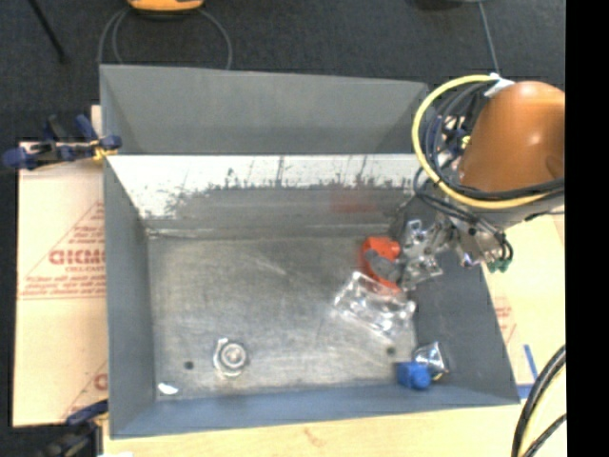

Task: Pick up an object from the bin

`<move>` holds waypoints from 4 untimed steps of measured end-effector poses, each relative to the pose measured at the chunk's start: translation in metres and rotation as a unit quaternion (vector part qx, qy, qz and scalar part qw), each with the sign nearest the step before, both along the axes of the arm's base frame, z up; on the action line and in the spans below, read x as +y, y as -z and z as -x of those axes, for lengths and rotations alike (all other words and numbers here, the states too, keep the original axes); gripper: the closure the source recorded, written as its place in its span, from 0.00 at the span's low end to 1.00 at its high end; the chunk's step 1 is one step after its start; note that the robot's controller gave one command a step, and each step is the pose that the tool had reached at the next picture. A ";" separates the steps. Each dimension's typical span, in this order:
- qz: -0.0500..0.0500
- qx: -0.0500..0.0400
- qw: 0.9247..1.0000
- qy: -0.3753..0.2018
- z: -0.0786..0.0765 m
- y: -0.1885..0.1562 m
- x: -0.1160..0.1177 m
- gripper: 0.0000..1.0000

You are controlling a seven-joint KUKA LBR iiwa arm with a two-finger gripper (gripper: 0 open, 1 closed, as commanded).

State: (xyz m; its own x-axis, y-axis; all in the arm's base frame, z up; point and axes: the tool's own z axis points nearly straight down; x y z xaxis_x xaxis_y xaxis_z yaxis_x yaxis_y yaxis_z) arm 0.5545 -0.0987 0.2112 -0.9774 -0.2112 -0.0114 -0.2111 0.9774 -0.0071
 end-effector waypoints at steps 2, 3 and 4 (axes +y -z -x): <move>-0.001 0.004 0.991 -0.134 -0.056 0.034 0.006 0.00; 0.004 0.000 0.908 -0.420 -0.099 0.126 -0.023 0.00; 0.003 0.000 0.909 -0.418 -0.099 0.124 -0.022 1.00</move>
Offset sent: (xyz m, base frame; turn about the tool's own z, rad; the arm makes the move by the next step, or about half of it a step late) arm 0.0000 0.0000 0.0000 0.0000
